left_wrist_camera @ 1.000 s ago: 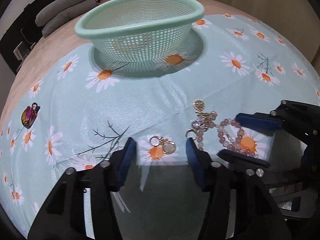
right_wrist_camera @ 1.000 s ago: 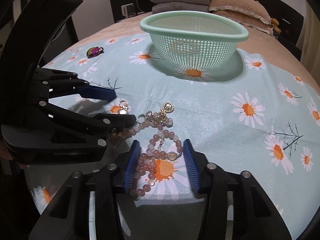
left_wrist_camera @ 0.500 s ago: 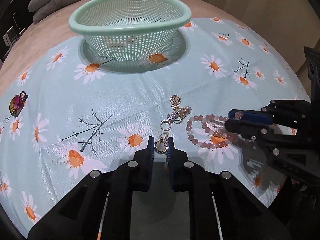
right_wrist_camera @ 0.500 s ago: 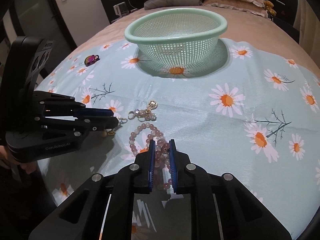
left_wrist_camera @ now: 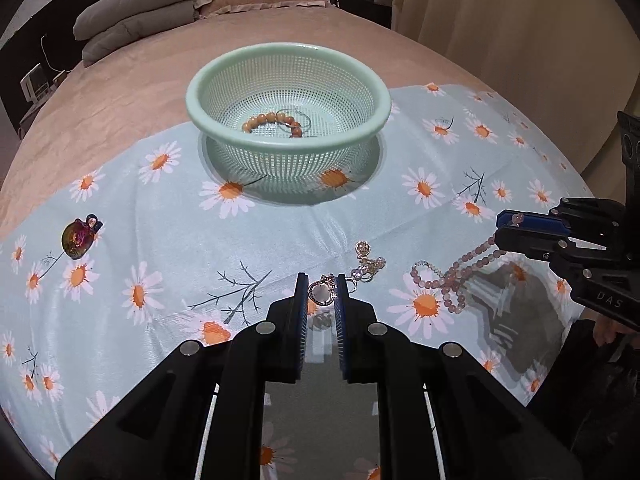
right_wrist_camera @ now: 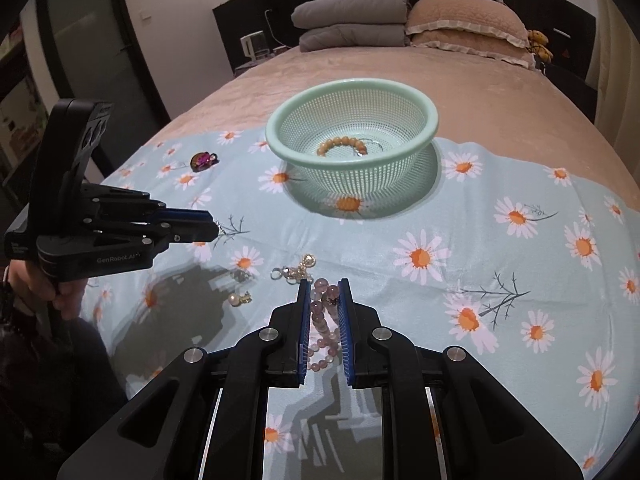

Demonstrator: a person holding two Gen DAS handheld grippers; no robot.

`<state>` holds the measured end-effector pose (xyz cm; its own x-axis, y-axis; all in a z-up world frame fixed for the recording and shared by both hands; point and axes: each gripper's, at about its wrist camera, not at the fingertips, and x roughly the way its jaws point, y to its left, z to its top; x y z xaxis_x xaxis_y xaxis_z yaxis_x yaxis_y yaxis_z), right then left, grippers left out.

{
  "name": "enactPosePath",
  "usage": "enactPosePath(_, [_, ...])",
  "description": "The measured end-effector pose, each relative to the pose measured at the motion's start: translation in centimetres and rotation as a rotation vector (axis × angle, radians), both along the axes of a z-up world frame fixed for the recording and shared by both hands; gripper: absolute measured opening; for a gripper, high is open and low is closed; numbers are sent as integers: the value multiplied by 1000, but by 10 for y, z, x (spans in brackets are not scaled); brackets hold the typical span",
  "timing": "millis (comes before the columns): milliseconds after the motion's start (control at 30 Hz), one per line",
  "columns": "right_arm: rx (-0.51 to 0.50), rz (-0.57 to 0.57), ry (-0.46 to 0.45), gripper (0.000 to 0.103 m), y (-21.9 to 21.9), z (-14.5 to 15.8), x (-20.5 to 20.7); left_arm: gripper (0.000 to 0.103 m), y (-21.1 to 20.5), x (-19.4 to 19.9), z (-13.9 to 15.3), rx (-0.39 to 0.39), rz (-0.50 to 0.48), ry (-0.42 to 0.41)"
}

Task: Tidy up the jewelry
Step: 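Carry the charm earring and pink bead bracelet into the green basket and release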

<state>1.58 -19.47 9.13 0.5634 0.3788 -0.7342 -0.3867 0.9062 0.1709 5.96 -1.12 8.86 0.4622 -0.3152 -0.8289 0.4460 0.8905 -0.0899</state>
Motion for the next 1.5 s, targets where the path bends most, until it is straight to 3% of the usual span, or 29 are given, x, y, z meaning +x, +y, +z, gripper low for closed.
enactPosePath(467, [-27, 22, -163, 13, 1, 89, 17, 13, -2, 17, 45, 13, -19, -65])
enactPosePath(800, [-46, 30, -232, 13, 6, 132, 68, 14, -10, 52, 65, 2, -73, -74])
enactPosePath(1100, [-63, 59, -230, 13, 18, 136, 118, 14, -18, 99, 61, 17, -84, -72])
enactPosePath(1500, [-92, 95, -161, 13, 31, 99, 169, 14, -23, 147, 41, 37, -108, -51])
